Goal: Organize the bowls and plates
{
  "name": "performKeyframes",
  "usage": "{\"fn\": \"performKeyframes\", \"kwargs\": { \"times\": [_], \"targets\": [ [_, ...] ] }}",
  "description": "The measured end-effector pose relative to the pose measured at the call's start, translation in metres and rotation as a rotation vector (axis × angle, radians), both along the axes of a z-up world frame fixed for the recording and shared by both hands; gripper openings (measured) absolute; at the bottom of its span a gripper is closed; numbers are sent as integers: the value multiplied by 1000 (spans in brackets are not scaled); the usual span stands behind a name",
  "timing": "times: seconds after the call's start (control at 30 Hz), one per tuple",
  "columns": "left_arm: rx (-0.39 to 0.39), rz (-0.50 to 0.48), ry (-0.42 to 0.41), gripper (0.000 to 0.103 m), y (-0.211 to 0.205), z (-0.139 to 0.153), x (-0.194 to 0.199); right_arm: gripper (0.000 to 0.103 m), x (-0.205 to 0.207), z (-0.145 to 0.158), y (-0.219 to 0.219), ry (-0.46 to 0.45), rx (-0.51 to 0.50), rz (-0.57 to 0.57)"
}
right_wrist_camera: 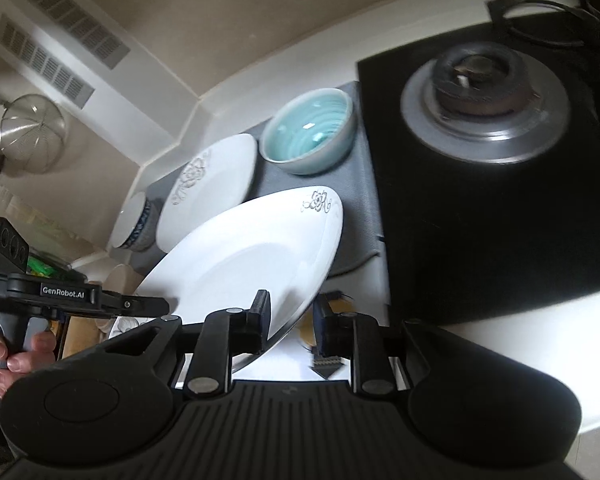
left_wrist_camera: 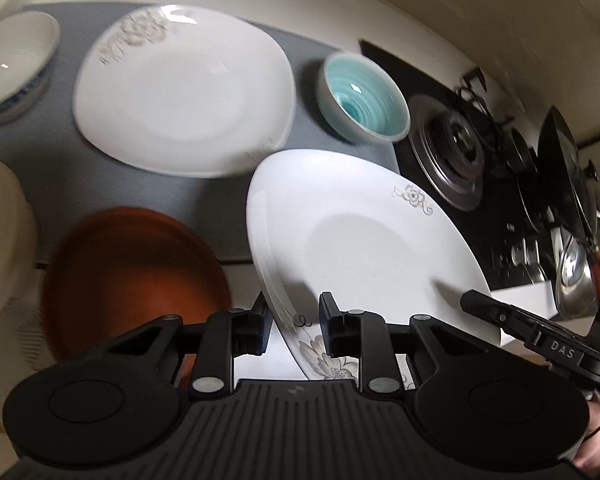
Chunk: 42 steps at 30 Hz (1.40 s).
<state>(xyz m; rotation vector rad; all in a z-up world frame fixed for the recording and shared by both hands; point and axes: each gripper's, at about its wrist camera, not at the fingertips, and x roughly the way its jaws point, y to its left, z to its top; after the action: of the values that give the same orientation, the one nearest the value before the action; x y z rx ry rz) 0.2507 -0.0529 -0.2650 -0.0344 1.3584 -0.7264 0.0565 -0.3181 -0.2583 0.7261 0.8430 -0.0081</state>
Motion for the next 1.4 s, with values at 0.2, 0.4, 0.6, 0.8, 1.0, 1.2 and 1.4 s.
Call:
{"fn": "performKeyframes", "kwargs": {
  "times": [0.2, 0.4, 0.6, 0.8, 1.0, 1.2, 1.4],
  "targets": [
    [-41, 74, 4, 26, 29, 7, 22, 25, 28, 8, 18, -6, 10, 28],
    [-56, 145, 6, 26, 57, 3, 49, 25, 65, 12, 41, 0, -7, 87],
    [-72, 210, 6, 26, 80, -2, 82, 25, 101, 3, 55, 11, 6, 117],
    [-51, 237, 7, 26, 83, -14, 109, 25, 133, -5, 64, 32, -19, 153],
    [-20, 245, 0, 26, 79, -24, 130, 25, 155, -17, 66, 45, -17, 149],
    [-4, 242, 19, 25, 77, -35, 143, 25, 166, -27, 69, 70, -16, 118],
    [-3, 234, 51, 25, 75, -44, 149, 21, 174, -31, 71, 74, -63, 86]
  ]
}}
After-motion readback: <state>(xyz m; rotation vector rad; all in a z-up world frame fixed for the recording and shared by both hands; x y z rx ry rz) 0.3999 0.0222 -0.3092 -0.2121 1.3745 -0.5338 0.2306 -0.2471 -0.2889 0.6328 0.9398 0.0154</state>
